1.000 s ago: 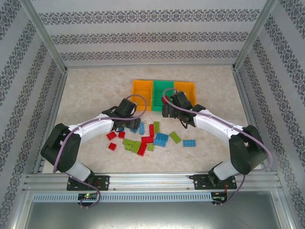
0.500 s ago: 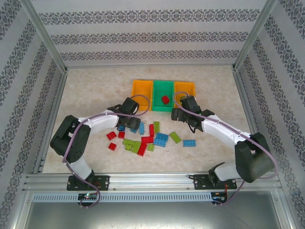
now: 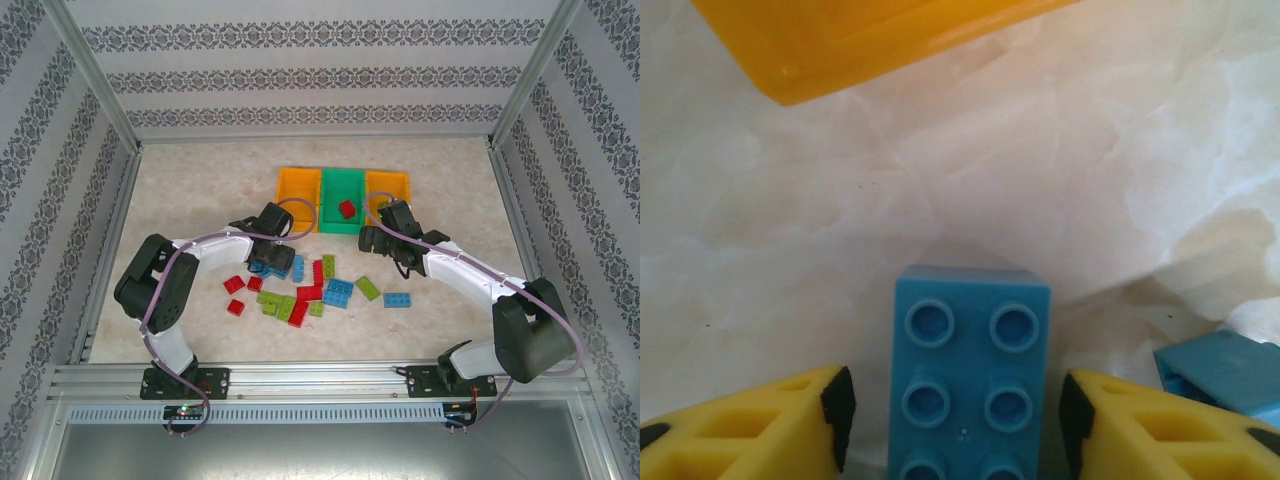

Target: Sort the legos into containers by color

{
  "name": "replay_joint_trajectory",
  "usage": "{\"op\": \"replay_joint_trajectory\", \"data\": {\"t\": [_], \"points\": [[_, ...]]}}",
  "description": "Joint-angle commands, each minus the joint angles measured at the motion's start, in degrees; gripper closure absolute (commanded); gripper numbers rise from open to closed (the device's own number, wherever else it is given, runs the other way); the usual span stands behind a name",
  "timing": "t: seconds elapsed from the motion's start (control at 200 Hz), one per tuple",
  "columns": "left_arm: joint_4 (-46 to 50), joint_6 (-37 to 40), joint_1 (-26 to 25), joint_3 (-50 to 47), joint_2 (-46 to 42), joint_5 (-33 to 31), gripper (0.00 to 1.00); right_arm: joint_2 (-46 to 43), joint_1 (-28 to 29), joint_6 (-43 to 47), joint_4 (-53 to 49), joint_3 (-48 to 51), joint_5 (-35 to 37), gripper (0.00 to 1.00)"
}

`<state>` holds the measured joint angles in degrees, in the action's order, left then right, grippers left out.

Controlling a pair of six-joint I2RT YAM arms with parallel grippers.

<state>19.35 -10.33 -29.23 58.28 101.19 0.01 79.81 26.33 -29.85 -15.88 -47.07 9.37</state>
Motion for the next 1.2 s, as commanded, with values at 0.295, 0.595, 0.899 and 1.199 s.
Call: {"op": "replay_joint_trajectory", "data": {"t": [0.295,0.595,0.899,1.199], "points": [[2.1,-1.0,0.5,1.5,-1.0,-0.6,0.76,-0.6,-0.8,-0.8,0.8,0.9,-1.0,0.07],[3.3,-3.2,0.6,4.8,-9.4,-3.8,0.76,3.0,1.7,0.4,2.5,-1.7,0.5,0.09],[3.6,-4.8,3.3,19.5,0.2,-1.5,0.77,10.8,2.3,0.5,7.1,-8.3,1.4,0.16],[5.6,-6.1,5.3,31.9,11.7,-0.1,0.65,21.3,1.0,1.1,7.1,-16.7,2.8,0.27]]}}
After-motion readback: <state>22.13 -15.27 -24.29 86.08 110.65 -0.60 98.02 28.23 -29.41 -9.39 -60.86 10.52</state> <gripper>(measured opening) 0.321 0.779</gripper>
